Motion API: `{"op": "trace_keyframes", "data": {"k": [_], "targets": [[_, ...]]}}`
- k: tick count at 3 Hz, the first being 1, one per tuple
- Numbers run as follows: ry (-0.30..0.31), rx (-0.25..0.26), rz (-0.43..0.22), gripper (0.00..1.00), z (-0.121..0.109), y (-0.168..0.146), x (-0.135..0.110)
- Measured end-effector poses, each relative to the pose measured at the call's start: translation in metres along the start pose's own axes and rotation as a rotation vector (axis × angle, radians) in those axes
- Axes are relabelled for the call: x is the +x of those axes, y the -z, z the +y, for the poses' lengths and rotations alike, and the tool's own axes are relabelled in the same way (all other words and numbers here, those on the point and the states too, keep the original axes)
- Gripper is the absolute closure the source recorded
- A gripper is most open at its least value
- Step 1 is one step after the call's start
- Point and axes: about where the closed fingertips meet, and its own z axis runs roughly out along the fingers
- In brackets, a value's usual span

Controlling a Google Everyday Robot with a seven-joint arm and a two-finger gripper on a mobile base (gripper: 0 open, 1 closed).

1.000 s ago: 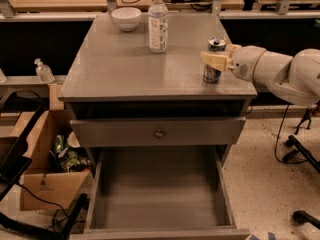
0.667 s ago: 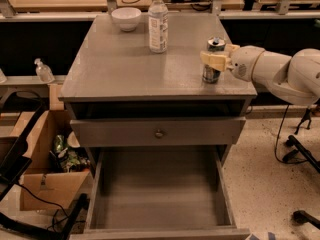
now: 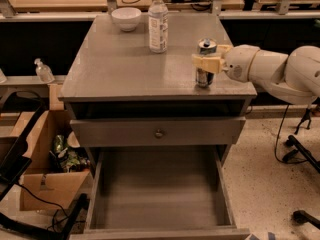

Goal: Place redbull can into middle drawer

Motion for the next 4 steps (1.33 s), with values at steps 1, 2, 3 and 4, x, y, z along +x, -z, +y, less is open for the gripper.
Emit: {"op": "trace_keyframes", "data": {"k": [1,2,3,4], "targets": [[0.061,-0.066,-0.003,1.0,0.051,0.018,-0.01],[0.09,-0.102,-0.007,1.0,0.099,0.047,-0.005],[0.074,-0.124,-0.01,1.0,0.133,0.077,0.021],[0.058,-0.177,-0.005,1.0,0.153,0.094,0.072]]}}
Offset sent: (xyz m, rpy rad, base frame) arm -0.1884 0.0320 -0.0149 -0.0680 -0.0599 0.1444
